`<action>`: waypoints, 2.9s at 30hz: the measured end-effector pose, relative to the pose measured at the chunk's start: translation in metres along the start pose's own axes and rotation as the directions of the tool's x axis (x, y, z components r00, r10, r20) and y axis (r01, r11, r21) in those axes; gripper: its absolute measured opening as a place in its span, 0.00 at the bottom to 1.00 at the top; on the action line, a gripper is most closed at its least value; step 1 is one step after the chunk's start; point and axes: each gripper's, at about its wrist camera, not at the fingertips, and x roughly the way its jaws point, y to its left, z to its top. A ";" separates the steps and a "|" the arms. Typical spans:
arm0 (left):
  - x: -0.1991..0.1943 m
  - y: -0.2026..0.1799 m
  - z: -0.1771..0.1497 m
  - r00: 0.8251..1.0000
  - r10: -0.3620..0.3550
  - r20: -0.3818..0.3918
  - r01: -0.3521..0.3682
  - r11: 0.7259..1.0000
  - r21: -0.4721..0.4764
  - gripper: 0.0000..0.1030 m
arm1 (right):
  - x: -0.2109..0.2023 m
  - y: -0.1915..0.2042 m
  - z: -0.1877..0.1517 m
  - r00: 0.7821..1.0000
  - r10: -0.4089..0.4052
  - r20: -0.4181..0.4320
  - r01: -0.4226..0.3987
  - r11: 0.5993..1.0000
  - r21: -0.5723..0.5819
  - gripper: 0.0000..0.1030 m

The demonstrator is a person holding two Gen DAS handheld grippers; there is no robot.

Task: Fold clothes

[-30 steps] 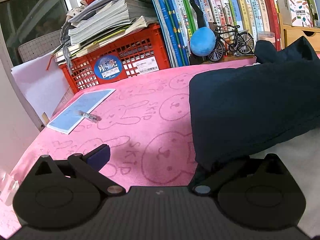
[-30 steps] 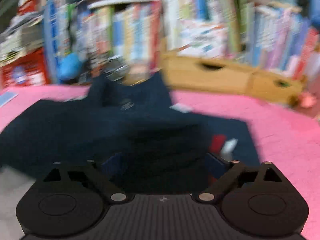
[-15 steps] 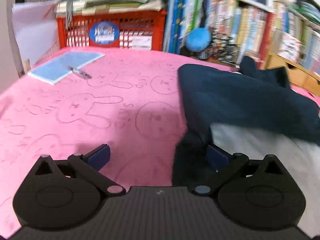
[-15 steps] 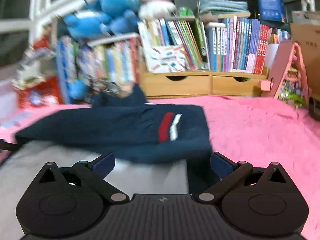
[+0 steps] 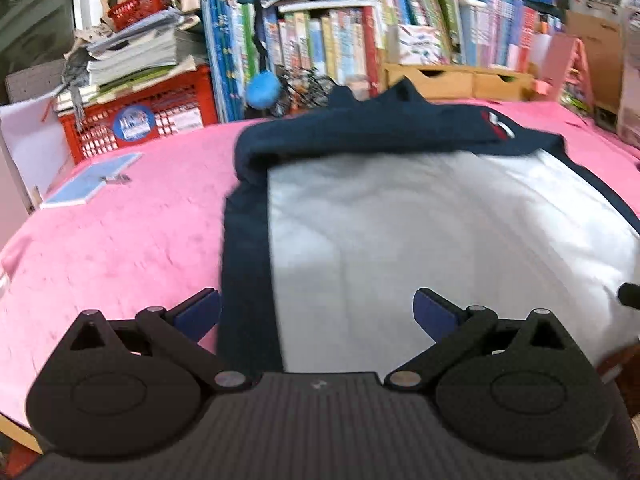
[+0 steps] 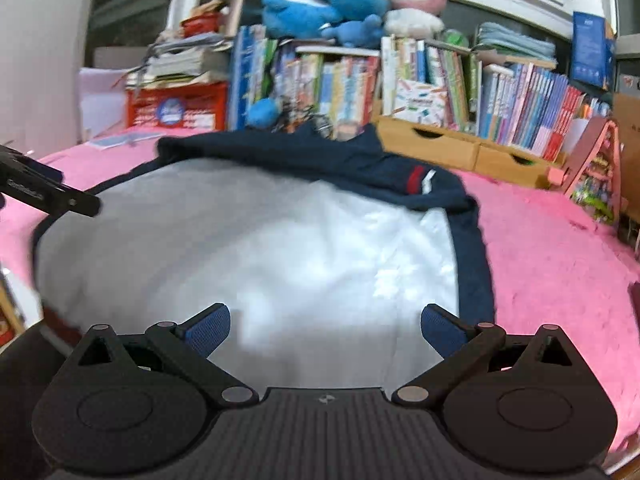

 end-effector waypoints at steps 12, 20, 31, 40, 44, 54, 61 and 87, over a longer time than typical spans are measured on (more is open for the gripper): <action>-0.016 -0.017 -0.037 0.997 -0.008 -0.074 0.009 1.000 0.011 1.00 | -0.021 0.009 -0.035 0.994 -0.011 -0.108 0.021 0.996 0.091 1.00; -0.021 -0.023 -0.048 0.996 -0.013 -0.089 0.016 1.000 0.024 1.00 | -0.030 0.014 -0.039 0.992 -0.043 -0.122 0.051 0.996 0.066 1.00; -0.023 -0.027 -0.054 0.994 -0.018 -0.106 0.022 0.999 0.029 1.00 | -0.035 0.021 -0.040 0.992 -0.029 -0.126 0.036 0.998 0.059 1.00; -0.022 -0.019 -0.058 0.993 -0.004 -0.118 0.007 1.000 0.028 1.00 | -0.033 0.023 -0.042 0.991 -0.024 -0.133 0.032 0.998 0.057 1.00; -0.020 -0.016 -0.061 0.992 0.002 -0.129 0.002 1.000 0.029 1.00 | -0.031 0.022 -0.043 0.990 -0.024 -0.138 0.032 0.998 0.063 1.00; -0.019 -0.013 -0.066 0.986 0.026 -0.162 -0.017 0.998 0.056 1.00 | -0.019 0.016 -0.068 0.984 0.027 -0.176 -0.012 0.996 0.083 1.00; -0.018 -0.009 -0.073 0.980 0.041 -0.194 -0.032 0.998 0.048 1.00 | 0.000 -0.005 -0.091 0.981 0.116 -0.154 -0.080 0.972 0.220 1.00; -0.052 0.004 -0.063 0.993 -0.010 -0.116 0.016 0.998 0.055 1.00 | 0.034 -0.019 0.080 0.867 0.475 0.152 -0.496 0.783 0.375 0.24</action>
